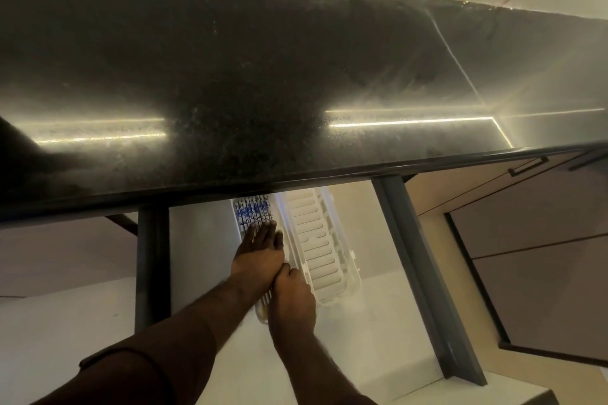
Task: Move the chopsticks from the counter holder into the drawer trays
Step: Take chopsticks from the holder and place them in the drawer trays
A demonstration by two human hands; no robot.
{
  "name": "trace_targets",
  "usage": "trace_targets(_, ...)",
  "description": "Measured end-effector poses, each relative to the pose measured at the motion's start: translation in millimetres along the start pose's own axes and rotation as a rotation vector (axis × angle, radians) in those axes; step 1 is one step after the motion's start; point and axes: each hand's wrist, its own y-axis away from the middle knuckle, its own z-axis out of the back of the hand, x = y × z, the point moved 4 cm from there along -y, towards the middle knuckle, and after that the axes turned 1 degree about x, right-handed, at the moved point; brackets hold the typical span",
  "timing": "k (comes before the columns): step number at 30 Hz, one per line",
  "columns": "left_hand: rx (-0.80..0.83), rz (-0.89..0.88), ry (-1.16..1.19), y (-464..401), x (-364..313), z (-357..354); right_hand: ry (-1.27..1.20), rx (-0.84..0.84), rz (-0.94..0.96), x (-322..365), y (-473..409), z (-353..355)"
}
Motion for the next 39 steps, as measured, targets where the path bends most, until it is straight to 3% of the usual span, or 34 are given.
trace_targets(10, -0.033, -0.009, -0.047, -0.7, -2.0, -3.4, -0.111, -0.085, 0.042, 1.1, 15.2, 6.6)
trace_targets(17, -0.166, -0.035, -0.04, 10.6, 0.1, 16.4, -0.049, -0.021, -0.01, 0.2, 20.3, 12.4)
trace_targets(21, -0.229, -0.066, -0.04, 25.4, 0.1, 22.3, 0.013, -0.157, 0.023, 0.5, 32.4, 27.6)
trace_targets(25, -0.244, -0.088, -0.013, 46.3, -1.2, 32.0, -0.125, -0.274, 0.021, 0.6, 47.3, 48.1)
trace_targets(31, -0.34, -0.013, 0.244, 94.8, 2.4, 58.7, -0.355, -0.397, 0.026, -2.5, 80.8, 82.0)
trace_targets(39, -0.462, 0.092, 0.641, 184.6, -18.5, 92.4, -0.41, -0.508, 0.231, -10.5, 147.4, 112.7)
